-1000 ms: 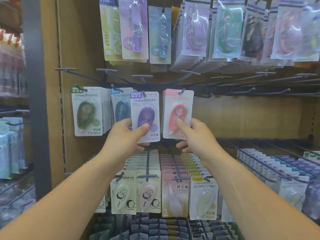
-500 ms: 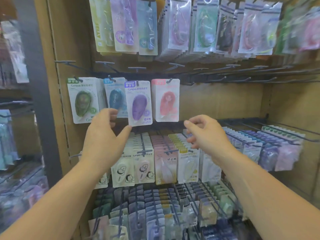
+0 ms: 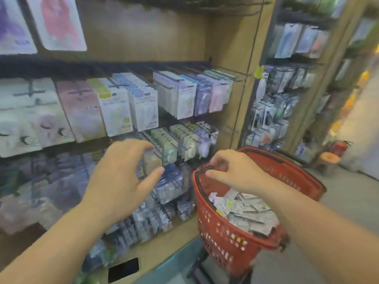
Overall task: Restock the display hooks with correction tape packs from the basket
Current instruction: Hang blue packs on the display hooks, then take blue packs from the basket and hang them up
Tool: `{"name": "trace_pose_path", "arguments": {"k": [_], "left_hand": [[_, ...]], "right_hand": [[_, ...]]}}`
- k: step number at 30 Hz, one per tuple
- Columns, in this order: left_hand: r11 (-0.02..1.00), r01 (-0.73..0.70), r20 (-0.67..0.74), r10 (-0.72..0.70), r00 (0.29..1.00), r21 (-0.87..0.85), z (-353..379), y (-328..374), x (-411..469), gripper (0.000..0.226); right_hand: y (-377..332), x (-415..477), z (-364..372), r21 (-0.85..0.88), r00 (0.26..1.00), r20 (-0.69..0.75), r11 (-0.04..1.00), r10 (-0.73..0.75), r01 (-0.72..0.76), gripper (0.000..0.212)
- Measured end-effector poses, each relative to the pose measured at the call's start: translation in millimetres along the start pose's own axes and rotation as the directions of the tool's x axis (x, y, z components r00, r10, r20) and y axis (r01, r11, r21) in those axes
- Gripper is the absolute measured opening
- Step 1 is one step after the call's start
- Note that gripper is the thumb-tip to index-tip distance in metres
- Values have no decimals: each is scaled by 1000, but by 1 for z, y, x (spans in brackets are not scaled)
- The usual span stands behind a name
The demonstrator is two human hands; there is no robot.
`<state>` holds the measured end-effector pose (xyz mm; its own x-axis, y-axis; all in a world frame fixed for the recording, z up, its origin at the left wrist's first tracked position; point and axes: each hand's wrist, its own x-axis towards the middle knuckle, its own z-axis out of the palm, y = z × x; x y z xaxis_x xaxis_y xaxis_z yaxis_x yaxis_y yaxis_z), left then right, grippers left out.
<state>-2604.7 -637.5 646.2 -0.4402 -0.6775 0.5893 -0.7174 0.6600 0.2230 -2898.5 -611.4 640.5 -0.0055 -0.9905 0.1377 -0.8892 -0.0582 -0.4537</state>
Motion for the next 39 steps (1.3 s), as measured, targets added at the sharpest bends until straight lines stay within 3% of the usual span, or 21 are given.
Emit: {"name": "trace_pose_path", "arguments": {"k": [4,8,16,22,31,39], "left_hand": [[998,-27,160,36,986,-59,77,49,-6,62],[997,37,285,-14,959,-74,157,96,-6,60],[959,282,420,-262,869,14,263,173,-1,62],[910,375,436,-413,800,175,288,196,-4,66],[901,294,516,-426,743,320,320,167,61,64],[865,288,691,-501,521,410,390,142,117,75]], "right_hand": [[93,-33,-2,-75,995,84,996,59,-53,31],[179,-44,-7,-108,977,203,993,69,-47,35],[316,-22,-10,-87,900,435,993,-30,75,39],[360,22,1,-84,825,561,987,-68,138,42],[395,96,38,-183,754,656,973,16,139,48],[441,162,72,-220,692,717,969,81,114,55]]}}
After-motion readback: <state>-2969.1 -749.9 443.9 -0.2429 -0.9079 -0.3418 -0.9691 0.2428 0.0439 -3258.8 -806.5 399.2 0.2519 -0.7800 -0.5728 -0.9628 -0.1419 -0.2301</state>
